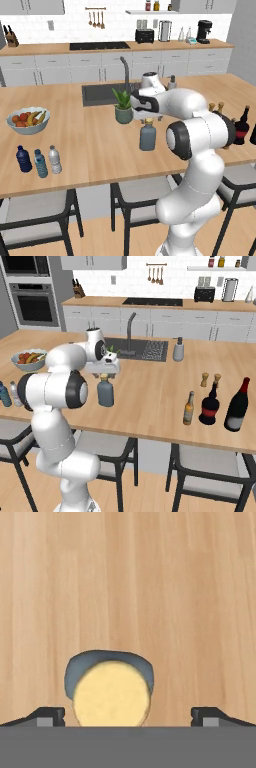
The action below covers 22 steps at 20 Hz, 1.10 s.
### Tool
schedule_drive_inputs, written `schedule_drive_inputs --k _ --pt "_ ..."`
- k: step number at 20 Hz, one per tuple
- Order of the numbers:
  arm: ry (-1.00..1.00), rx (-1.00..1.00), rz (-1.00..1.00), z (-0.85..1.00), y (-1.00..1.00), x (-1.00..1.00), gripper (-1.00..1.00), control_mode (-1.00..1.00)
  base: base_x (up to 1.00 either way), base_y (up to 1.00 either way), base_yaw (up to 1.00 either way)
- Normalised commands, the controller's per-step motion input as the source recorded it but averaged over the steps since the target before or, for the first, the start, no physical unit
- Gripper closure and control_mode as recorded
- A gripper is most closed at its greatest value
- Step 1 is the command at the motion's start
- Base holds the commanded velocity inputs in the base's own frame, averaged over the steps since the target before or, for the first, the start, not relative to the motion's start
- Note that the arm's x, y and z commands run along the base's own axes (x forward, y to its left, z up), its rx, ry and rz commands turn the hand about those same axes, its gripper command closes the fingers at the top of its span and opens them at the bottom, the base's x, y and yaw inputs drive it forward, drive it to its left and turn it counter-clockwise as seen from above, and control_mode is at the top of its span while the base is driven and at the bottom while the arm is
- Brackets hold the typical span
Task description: Move the plastic bottles in the middle to the plastics group, and the glass bottles in the middle to the glass group.
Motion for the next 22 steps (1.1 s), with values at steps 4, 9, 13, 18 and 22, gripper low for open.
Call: schedule_drive_inputs --k 4,9,13,18,22 --pt "-0.07 0.0 0.0 -0.01 0.0 0.34 -1.0 -1.0 0.0 0.0 0.0" --pt "-0.04 0.0 0.0 0.0 0.0 -0.01 -1.0 -1.0 0.0 0.0 0.0" --pt "-0.01 0.01 0.0 0.0 0.0 -0.07 -1.0 -1.0 0.0 0.0 0.0" --pt "-0.01 0.0 0.0 -0.08 0.02 0.01 -1.0 -1.0 0.0 0.0 0.0" --pt "0.0 0.0 0.0 -0.1 0.0 0.0 1.0 -1.0 0.0 0.0 0.0"
